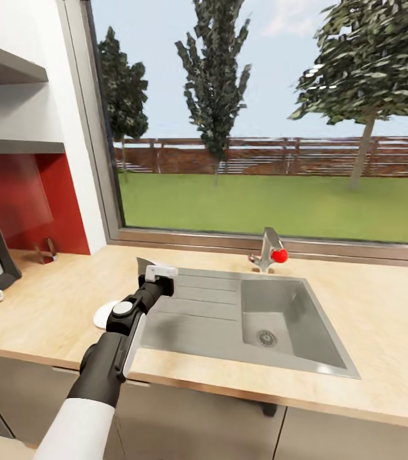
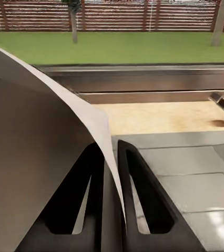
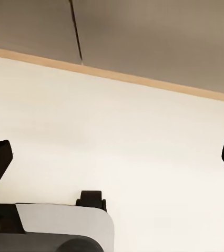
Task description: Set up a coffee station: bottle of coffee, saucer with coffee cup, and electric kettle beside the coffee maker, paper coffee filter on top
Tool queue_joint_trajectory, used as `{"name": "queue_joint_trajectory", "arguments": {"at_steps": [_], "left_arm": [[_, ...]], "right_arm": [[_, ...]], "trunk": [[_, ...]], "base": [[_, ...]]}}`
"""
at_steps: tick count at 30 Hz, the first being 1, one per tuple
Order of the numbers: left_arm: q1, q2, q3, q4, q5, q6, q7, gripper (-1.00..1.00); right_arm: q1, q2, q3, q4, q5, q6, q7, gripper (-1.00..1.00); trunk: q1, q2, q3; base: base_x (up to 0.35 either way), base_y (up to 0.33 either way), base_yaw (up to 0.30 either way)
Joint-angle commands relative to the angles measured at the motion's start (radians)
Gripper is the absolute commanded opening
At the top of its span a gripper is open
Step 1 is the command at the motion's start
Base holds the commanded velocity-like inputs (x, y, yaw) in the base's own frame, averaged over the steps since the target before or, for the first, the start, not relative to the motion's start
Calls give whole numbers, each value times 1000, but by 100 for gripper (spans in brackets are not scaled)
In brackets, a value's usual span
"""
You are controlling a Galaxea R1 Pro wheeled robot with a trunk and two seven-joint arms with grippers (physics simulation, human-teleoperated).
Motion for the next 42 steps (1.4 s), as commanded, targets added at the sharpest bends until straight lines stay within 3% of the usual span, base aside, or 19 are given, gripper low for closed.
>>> {"name": "queue_joint_trajectory", "arguments": {"at_steps": [1, 42], "left_arm": [[-1, -1, 1, -1, -14, 3, -5, -100], [-1, -1, 1, -1, -14, 3, -5, -100]], "right_arm": [[0, 0, 3, 0, 0, -3, 0, 100], [0, 0, 3, 0, 0, -4, 0, 100]], "trunk": [[0, -1, -1], [0, -1, -1]], "base": [[0, 0, 271], [0, 0, 271]]}}
